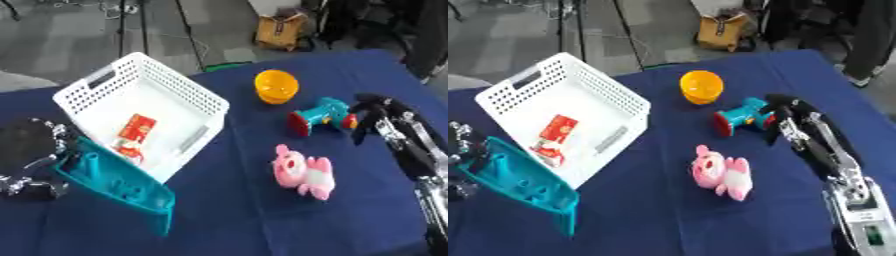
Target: Pick up objects on the table and place them in the box.
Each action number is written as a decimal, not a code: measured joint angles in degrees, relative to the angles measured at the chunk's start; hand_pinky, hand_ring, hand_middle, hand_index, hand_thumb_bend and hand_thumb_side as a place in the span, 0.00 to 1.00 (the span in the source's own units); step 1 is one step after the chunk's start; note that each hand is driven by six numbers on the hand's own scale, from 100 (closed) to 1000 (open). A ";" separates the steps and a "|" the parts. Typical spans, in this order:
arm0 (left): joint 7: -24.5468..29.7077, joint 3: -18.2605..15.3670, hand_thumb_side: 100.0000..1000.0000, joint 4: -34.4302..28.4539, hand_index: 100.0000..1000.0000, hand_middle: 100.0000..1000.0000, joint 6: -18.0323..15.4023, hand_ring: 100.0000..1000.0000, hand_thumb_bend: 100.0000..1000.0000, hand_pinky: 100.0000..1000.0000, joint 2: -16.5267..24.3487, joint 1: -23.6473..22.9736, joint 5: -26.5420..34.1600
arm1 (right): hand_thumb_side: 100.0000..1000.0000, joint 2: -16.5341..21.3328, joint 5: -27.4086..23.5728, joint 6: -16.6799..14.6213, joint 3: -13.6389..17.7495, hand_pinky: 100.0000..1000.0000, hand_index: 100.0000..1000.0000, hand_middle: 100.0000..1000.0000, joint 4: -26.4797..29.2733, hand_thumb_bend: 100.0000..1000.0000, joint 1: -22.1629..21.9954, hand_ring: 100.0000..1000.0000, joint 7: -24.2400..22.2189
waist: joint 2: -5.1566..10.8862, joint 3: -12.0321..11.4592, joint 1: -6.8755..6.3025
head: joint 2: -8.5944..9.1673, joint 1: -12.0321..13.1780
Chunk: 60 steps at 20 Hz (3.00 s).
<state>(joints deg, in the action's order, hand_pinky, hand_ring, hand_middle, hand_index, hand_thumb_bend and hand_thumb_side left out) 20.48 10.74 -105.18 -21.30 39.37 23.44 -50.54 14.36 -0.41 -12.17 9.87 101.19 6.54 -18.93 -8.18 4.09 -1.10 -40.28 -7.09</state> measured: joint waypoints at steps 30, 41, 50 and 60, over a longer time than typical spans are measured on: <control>-18.77 0.72 0.00 19.58 0.42 0.30 23.56 0.32 0.52 0.43 -14.88 22.11 -9.52 | 0.63 0.00 -0.10 -0.23 -1.10 0.30 0.82 0.61 -0.69 0.00 0.04 0.37 -1.18 | 0.47 3.22 0.19 | 0.50 1.29; -27.99 0.22 0.00 37.09 0.46 0.36 21.28 0.36 0.53 0.46 -16.96 24.56 -16.64 | 0.63 0.00 -0.22 -0.24 -1.43 0.30 0.82 0.61 -0.91 0.00 0.07 0.37 -1.60 | 0.47 4.04 0.17 | 0.51 1.76; -30.66 -0.38 0.17 50.57 0.55 0.47 17.16 0.47 0.48 0.54 -18.72 25.01 -21.86 | 0.63 0.00 -0.23 -0.35 -1.44 0.30 0.82 0.61 -1.02 0.00 0.06 0.37 -1.71 | 0.47 4.03 0.40 | 0.51 1.73; -24.06 0.34 0.97 57.64 0.79 0.80 10.34 0.77 0.47 0.73 -20.25 24.42 -28.04 | 0.63 0.00 -0.24 -0.36 -1.43 0.30 0.82 0.61 -1.03 0.00 0.06 0.37 -1.72 | 0.47 3.93 0.49 | 0.51 1.61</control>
<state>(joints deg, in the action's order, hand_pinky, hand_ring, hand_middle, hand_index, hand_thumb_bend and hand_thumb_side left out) -3.58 11.09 -47.54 -10.95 19.13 47.86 -78.58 14.36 -0.65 -12.53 8.44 100.16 6.60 -20.65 -7.71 8.02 -0.60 -39.77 -5.49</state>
